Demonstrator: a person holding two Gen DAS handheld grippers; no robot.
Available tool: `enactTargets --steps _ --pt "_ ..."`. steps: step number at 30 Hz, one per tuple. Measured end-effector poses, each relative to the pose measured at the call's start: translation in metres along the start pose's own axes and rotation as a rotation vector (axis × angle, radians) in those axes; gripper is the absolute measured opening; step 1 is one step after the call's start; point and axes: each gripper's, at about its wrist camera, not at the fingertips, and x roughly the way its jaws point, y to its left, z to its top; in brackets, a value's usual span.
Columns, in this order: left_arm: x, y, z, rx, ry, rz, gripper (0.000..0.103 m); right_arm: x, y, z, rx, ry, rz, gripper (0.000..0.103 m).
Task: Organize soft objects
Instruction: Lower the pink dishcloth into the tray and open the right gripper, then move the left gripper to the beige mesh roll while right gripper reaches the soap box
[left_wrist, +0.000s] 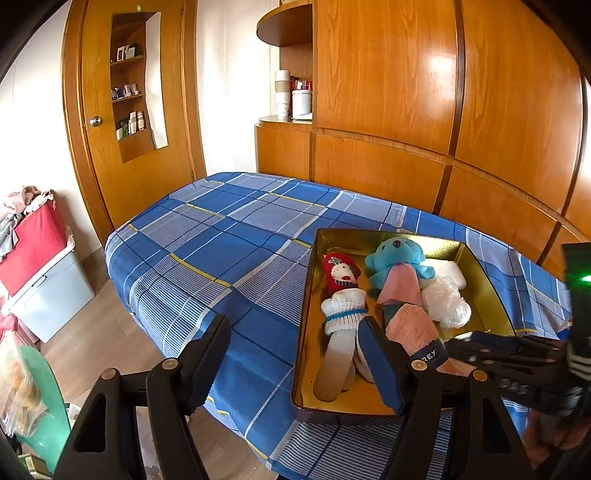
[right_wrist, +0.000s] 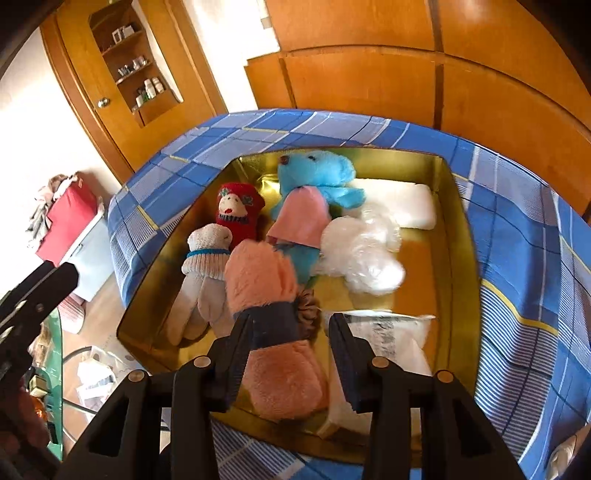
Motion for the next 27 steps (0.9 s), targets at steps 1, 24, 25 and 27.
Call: enactTargets --steps 1,24,25,27 --pt "0.000 0.000 -0.001 0.001 0.001 -0.002 0.072 -0.004 -0.003 -0.001 0.009 -0.008 0.000 0.043" --pt "-0.016 -0.143 0.000 0.374 0.002 -0.368 0.076 -0.172 -0.215 -0.070 0.434 -0.261 -0.354 0.043" --pt "-0.018 -0.157 -0.002 0.407 0.002 -0.397 0.076 -0.179 -0.225 -0.074 0.456 -0.268 -0.374 0.043" --pt "-0.022 -0.184 -0.008 0.470 0.004 -0.461 0.076 -0.193 -0.248 -0.086 0.516 -0.285 -0.420 0.043"
